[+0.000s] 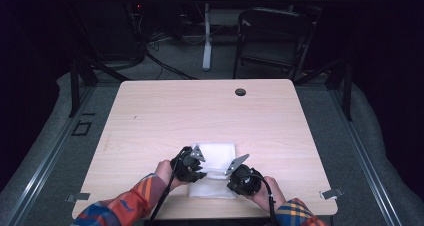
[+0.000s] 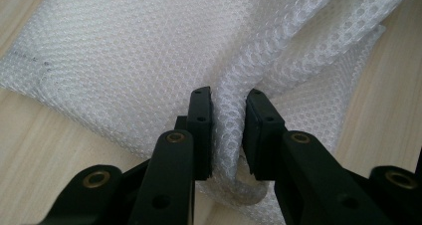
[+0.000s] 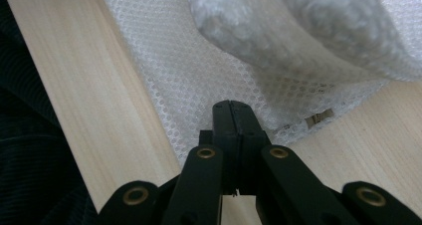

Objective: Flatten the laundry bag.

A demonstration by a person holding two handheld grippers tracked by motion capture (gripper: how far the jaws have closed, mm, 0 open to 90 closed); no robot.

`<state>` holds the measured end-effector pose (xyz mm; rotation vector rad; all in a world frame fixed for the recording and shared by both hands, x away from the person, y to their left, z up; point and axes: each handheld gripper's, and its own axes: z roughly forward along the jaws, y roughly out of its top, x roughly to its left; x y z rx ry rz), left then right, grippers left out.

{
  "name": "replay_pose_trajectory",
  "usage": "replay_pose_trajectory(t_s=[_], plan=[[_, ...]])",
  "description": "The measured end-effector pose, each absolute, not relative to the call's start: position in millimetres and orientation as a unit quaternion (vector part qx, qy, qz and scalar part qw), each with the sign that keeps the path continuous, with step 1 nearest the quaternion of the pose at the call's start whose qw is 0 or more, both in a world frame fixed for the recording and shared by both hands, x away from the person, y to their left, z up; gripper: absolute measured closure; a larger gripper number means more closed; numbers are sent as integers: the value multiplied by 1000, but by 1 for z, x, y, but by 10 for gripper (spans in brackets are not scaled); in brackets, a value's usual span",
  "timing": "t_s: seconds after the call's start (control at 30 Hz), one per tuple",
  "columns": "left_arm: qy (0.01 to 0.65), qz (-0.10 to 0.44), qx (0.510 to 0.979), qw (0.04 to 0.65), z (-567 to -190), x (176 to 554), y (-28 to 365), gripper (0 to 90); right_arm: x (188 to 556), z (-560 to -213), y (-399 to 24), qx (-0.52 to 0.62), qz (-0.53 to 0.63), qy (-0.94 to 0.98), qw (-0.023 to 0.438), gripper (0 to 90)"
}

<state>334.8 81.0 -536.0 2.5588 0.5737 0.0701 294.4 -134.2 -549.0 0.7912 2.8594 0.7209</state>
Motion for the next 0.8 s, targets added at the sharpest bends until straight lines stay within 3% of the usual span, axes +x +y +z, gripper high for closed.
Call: replay_pose_trajectory(t_s=[0.8], plan=[[216, 27, 937, 275, -529, 335, 84, 803, 296, -555, -133, 239, 238, 940, 48, 900]])
